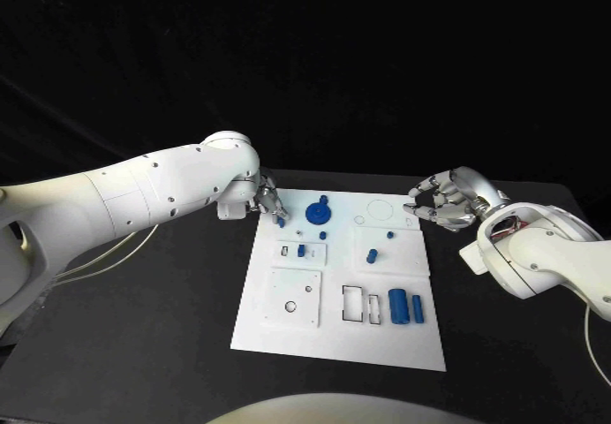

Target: Assemble the parts on the task board

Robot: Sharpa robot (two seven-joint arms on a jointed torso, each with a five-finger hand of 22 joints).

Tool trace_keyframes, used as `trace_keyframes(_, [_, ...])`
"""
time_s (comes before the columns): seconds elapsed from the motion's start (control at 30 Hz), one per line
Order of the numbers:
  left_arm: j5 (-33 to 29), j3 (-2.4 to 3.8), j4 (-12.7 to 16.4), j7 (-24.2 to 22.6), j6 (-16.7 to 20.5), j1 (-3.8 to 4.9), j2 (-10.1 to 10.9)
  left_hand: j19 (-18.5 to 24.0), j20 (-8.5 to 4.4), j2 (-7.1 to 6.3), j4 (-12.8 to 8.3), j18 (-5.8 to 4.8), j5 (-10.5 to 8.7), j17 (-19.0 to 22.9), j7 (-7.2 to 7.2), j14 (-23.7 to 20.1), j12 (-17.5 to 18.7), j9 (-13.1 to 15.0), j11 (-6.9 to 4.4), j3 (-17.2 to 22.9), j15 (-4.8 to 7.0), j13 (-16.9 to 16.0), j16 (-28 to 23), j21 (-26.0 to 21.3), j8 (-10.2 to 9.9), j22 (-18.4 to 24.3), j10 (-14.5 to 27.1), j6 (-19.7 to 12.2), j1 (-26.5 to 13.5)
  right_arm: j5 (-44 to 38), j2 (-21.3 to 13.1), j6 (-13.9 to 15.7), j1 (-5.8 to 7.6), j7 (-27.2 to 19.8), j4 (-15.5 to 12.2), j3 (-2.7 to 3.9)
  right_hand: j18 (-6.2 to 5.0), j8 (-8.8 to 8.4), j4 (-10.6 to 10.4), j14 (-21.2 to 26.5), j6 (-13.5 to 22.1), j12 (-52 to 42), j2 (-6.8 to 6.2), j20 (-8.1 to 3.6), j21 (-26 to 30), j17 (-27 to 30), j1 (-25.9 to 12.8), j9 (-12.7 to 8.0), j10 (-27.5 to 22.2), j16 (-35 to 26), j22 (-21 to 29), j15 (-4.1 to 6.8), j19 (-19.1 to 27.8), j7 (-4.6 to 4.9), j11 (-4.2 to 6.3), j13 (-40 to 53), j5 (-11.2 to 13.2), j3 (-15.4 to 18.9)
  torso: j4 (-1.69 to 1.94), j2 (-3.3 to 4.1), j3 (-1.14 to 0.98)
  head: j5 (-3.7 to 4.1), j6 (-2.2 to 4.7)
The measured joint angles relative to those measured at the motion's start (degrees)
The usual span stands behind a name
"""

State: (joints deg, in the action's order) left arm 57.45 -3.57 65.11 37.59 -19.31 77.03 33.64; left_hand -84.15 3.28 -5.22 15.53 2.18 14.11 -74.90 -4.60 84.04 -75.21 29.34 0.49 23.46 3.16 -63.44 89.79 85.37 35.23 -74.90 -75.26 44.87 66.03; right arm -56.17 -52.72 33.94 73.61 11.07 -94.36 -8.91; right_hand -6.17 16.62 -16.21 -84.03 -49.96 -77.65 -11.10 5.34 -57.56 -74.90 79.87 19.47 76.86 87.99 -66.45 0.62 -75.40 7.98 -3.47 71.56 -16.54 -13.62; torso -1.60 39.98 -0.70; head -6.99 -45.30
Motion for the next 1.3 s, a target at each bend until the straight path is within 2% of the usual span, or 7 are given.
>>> trace_keyframes(0.2, [-0.2,0.0,-0.1,0.0,0.1,-0.01,0.0,0.0,0.0,0.07,-0.9,0.0,-0.35,0.0,0.48,0.0,0.0,0.1,-0.01,1.7,0.0,0.0,0.0,0.0,0.8,0.0,0.0,1.1,2.0,0.0,0.0,0.0,0.0,0.0,0.0,0.0,0.0,0.0,0.0,0.0,0.0,0.0,0.0,0.0,0.0,0.0,0.0,0.0,0.0,0.0,0.0,0.0,0.0,0.0,0.0,0.0,0.0,0.0,0.02,0.0,0.0,0.03,-0.08])
trace_keyframes(0.33, [-0.4,0.0,0.0,0.0,0.1,-0.01,0.0,0.2,-0.28,-0.1,-2.2,0.0,-2.33,0.0,1.23,-0.1,0.0,1.6,-0.89,4.4,0.55,0.1,0.0,0.0,3.4,0.0,-0.3,1.8,3.4,0.0,0.0,0.0,0.0,0.0,0.0,0.0,0.0,0.0,0.0,0.0,0.0,0.0,0.0,-0.21,0.0,0.0,0.0,0.0,0.0,-0.2,0.1,0.0,0.2,0.0,0.0,0.0,0.0,0.0,0.02,0.0,0.01,0.03,-0.2])
trace_keyframes(0.5, [-1.1,0.01,0.0,0.1,0.1,-0.02,0.0,0.1,-1.14,-1.22,-4.7,0.0,-3.08,0.0,1.87,0.1,0.0,2.9,-1.75,10.7,1.14,0.1,0.0,0.0,7.3,0.0,-0.7,1.6,4.6,0.0,0.0,0.0,0.0,0.0,0.1,0.01,0.01,0.0,0.0,0.0,0.0,0.0,0.0,-0.21,0.0,0.0,0.0,0.0,0.0,-0.2,0.1,0.0,0.2,0.0,0.0,0.0,0.0,0.0,0.02,0.0,-0.01,0.04,-0.25])
trace_keyframes(0.77, [-2.7,0.04,0.5,0.1,0.3,-0.04,0.4,0.1,-1.14,-1.36,-2.7,0.0,-2.82,0.0,1.91,0.1,0.0,2.9,-1.94,12.7,1.14,0.0,0.0,0.0,7.4,0.0,-0.9,0.6,4.6,0.0,0.1,0.0,0.0,0.1,0.1,0.01,0.0,0.0,0.0,0.0,0.0,0.0,0.0,-0.21,0.2,0.0,0.0,0.0,0.0,-0.2,0.1,0.0,0.2,0.0,0.0,0.0,0.0,0.0,0.05,-0.04,-0.02,-0.03,-0.36])
trace_keyframes(0.8, [-2.9,0.06,0.7,0.1,0.4,-0.04,0.5,0.1,-1.14,-1.63,-2.6,0.0,-2.82,0.0,1.86,0.1,0.0,2.9,-1.94,12.8,1.14,-0.1,0.0,0.0,9.7,0.0,-0.9,0.6,4.4,0.0,0.1,0.0,0.0,0.1,0.1,0.01,0.01,0.0,0.0,0.0,0.0,0.0,0.0,-0.21,0.2,0.0,0.0,0.0,0.0,-0.2,0.1,0.0,0.2,0.0,0.0,0.0,0.0,0.0,0.07,-0.06,-0.02,-0.04,-0.36])
trace_keyframes(1.07, [-4.9,0.17,3.3,0.0,1.9,-0.05,2.5,0.1,-1.13,-2.06,-2.5,0.0,-2.57,0.0,1.66,0.1,0.0,2.9,-2.14,12.9,1.14,-0.4,0.0,0.0,11.0,0.0,-1.1,0.4,3.9,0.0,0.0,0.0,-0.01,0.1,0.1,0.0,0.01,0.0,-0.2,0.0,0.0,0.0,0.0,-0.21,0.2,0.0,0.0,0.0,0.0,-0.2,0.1,0.0,0.2,0.0,0.0,0.0,0.0,-0.2,0.1,-0.14,-0.03,-0.16,-0.3])
trace_keyframes(1.3, [-6.0,0.22,8.0,-0.3,3.8,-0.08,5.5,0.1,-1.13,-2.36,-2.3,0.0,-1.58,0.0,1.67,0.1,-0.1,2.9,-2.13,13.1,1.14,-0.5,0.0,0.0,13.1,0.0,-1.6,0.4,3.6,0.0,0.0,0.0,-0.01,0.0,0.2,0.0,0.01,0.0,-0.2,0.0,0.0,0.0,0.0,-0.21,0.2,0.0,0.0,0.1,0.0,-0.2,0.2,0.0,0.2,0.0,0.0,0.0,0.0,-0.2,0.1,-0.16,-0.07,-0.32,-0.21])
